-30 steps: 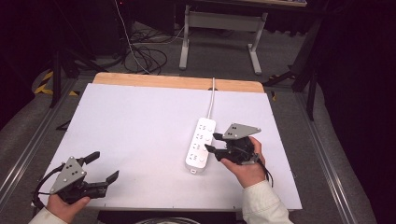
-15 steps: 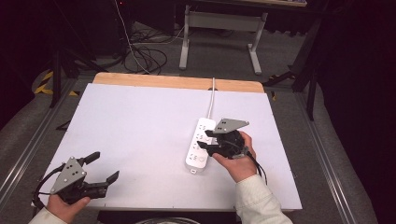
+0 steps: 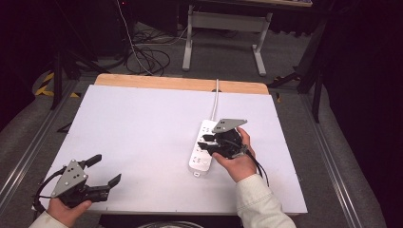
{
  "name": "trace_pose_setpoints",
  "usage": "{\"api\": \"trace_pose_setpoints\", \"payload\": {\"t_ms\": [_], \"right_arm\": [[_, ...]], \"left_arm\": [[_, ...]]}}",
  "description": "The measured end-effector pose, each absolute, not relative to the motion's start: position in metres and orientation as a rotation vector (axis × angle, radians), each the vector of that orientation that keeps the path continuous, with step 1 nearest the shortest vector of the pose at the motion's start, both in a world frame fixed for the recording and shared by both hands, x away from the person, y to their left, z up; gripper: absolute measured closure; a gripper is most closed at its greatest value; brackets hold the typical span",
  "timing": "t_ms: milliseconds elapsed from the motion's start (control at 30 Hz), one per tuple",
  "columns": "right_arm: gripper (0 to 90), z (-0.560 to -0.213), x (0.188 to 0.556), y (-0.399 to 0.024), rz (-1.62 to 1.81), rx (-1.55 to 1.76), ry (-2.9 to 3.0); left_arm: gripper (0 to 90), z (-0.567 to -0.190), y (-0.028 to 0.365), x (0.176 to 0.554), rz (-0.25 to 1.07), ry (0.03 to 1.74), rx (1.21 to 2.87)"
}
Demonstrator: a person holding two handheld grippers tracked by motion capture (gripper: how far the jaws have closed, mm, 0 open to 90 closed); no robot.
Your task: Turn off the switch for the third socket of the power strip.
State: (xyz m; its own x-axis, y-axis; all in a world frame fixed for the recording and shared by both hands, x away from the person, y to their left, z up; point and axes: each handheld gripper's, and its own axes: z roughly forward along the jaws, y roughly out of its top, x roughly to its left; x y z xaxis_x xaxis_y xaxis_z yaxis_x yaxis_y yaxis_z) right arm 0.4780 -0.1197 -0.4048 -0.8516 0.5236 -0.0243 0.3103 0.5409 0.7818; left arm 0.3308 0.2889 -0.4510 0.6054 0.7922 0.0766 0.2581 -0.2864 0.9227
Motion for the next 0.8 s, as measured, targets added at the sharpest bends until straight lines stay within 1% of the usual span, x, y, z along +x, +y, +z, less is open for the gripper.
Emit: {"api": "trace_pose_setpoints", "payload": {"t_ms": [67,100,133,800], "right_arm": [[75.7,-0.405,0.479,-0.119,1.177,0.696,2.529],[85.2,-0.406,0.479,-0.118,1.132,0.69,2.538],[89.4,-0.406,0.48,-0.117,1.113,0.687,2.545],[90.0,-0.424,0.498,-0.11,0.832,0.756,2.684]], "left_arm": [[12.2,-0.451,0.289,0.331,0.672,0.849,1.834],[12.3,-0.451,0.289,0.331,0.673,0.849,1.834],[12.3,-0.451,0.289,0.331,0.673,0.849,1.835],[12.5,-0.451,0.289,0.331,0.676,0.853,1.836]]}}
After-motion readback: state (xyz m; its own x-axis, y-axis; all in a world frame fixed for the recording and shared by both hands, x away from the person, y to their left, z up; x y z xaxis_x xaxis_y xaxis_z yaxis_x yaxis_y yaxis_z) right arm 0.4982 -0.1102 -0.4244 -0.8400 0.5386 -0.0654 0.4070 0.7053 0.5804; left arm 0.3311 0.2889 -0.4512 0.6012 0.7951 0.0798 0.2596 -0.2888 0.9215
